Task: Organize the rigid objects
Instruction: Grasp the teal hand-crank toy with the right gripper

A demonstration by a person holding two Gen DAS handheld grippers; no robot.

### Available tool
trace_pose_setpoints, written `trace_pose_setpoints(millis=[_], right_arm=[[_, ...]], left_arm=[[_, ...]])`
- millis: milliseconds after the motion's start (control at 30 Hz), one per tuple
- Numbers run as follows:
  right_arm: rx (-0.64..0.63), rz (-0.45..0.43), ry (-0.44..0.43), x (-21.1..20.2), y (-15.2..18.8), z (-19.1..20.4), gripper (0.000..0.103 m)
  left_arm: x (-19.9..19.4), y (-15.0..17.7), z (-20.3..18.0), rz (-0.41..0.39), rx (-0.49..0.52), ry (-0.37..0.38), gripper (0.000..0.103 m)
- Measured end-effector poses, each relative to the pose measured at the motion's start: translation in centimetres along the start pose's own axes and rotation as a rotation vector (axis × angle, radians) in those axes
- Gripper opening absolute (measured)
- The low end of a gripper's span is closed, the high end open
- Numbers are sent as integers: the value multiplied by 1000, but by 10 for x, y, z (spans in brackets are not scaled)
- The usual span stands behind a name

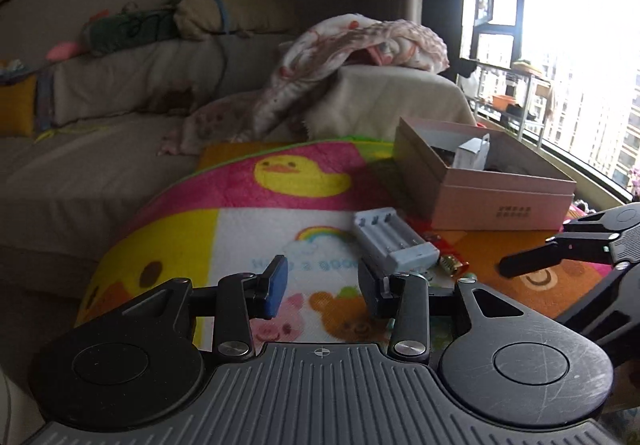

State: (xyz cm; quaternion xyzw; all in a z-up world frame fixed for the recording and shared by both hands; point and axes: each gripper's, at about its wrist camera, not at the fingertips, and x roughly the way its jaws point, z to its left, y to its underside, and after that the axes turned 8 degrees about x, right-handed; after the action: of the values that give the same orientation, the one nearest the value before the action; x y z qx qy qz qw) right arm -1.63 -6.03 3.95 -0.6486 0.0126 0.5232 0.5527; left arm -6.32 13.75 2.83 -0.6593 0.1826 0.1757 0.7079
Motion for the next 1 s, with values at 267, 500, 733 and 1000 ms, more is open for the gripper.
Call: trace_pose_setpoints(millis=[267, 500, 733, 1000], right_arm=[[-10, 54, 15, 20, -5, 0, 57], [-69, 27, 157, -15, 21, -38, 57], [67, -27, 341, -39, 38, -100, 70], [207, -118, 319, -56, 64, -122, 79]], left_arm=[[0, 3, 8, -4, -40, 41, 44], [13, 6, -17, 41, -3, 143, 44], [33, -16, -37, 24, 4, 159, 44], [61, -36, -86, 42, 132, 203, 44]])
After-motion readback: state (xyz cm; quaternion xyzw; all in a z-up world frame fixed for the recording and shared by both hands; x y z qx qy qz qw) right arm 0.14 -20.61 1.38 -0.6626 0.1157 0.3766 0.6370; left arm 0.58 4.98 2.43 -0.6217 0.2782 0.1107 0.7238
